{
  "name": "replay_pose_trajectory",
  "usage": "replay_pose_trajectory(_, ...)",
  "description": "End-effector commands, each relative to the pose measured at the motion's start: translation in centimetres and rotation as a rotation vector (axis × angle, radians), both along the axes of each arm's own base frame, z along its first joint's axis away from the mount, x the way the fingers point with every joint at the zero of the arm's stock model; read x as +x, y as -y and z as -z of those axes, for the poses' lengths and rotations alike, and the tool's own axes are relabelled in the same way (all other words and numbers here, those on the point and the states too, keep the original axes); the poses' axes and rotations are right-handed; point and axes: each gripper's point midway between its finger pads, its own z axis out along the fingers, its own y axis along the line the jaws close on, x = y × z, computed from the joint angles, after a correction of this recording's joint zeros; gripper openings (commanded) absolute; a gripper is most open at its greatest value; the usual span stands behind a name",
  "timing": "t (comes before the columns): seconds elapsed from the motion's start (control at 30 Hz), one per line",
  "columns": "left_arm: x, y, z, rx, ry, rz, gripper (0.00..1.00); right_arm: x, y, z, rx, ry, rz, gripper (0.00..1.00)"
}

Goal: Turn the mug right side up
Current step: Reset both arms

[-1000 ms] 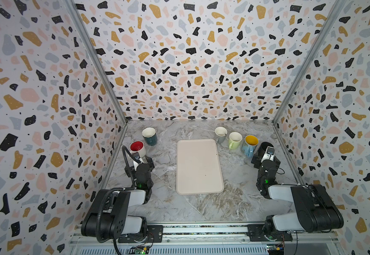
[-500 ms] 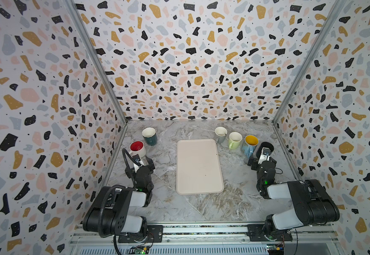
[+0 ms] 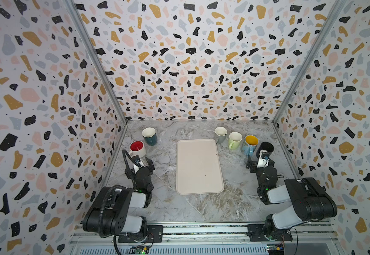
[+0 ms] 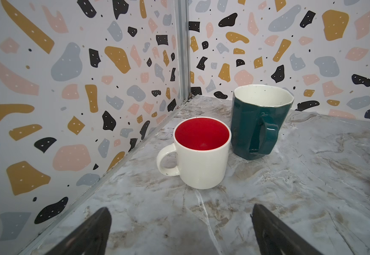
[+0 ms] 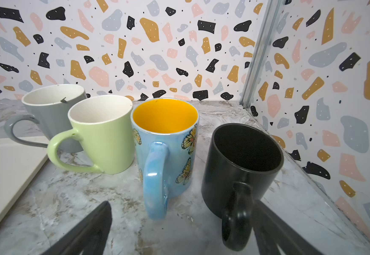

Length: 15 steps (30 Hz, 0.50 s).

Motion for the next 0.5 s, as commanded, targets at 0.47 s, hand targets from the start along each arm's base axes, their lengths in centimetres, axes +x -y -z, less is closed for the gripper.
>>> replay_pose_trajectory(0.47,0.47,0.24,-1.78,0.006,0.071,0.008,1.0,0.11,-0.09,-0.99,-0.019,0.035,0.006,0.99)
